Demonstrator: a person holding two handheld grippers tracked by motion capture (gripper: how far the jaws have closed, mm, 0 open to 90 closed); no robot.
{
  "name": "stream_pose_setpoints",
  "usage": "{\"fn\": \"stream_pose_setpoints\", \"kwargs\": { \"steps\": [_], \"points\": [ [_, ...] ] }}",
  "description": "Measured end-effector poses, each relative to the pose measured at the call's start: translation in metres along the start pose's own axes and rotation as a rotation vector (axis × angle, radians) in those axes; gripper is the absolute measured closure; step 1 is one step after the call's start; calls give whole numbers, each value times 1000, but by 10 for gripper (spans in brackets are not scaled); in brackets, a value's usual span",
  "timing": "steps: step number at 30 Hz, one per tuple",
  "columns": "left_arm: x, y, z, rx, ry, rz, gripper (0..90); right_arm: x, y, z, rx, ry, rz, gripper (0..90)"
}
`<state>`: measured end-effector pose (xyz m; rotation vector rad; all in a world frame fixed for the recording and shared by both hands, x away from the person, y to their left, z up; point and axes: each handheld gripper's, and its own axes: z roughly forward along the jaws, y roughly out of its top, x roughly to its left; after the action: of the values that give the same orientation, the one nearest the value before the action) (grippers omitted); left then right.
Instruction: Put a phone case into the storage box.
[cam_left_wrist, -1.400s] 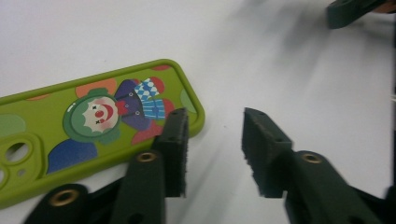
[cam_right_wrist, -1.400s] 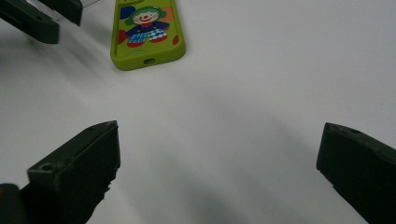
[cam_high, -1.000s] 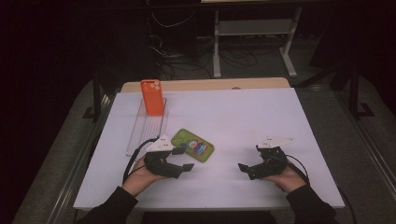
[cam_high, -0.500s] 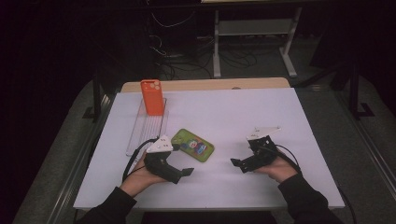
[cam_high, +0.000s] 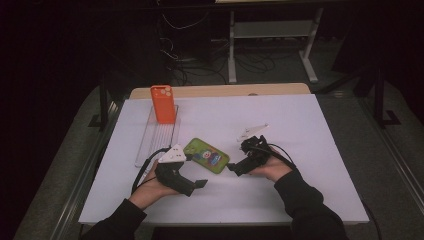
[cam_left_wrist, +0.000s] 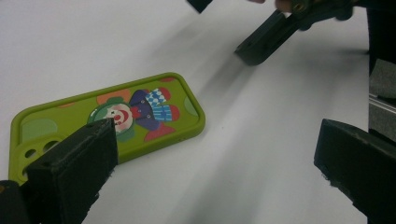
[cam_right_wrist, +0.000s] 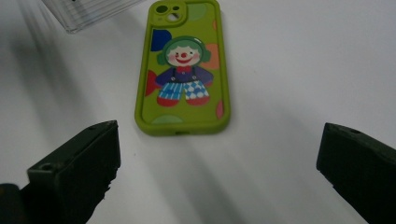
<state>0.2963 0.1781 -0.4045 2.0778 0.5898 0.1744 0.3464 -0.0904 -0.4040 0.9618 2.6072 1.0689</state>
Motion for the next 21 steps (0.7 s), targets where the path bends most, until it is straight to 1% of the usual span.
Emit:
{"fn": "stream_pose_setpoints", "kwargs": {
  "steps": [1, 4, 10, 12, 13, 14, 18, 20, 21],
  "points": [
    [0, 0, 0, 1, -1, 2, 0, 1, 4, 3, 1, 5, 2, 0],
    [1, 0, 0, 3, -3, -1, 0, 4, 15, 13, 16, 11, -13, 0],
    [0, 0, 0, 1, -2, -7, 0, 9, 30, 33, 36, 22, -32, 0],
    [1, 0, -1, 9, 3, -4, 0, 11, 34, 39, 53, 27, -37, 0],
    [2, 0, -2, 22, 6, 8, 0, 13, 35, 43, 62, 25, -41, 0],
    [0, 0, -1, 3, 2, -14, 0, 13, 36, 47, 73, 25, -48, 0],
    [1, -1, 0, 10, 0, -2, 0, 16, 39, 61, 96, 16, -56, 0],
    [0, -1, 0, 7, -2, -6, 0, 19, 40, 68, 109, 17, -63, 0],
    [0, -1, 0, 7, -1, -15, 0, 20, 41, 71, 119, 18, -73, 0]
  ]
}}
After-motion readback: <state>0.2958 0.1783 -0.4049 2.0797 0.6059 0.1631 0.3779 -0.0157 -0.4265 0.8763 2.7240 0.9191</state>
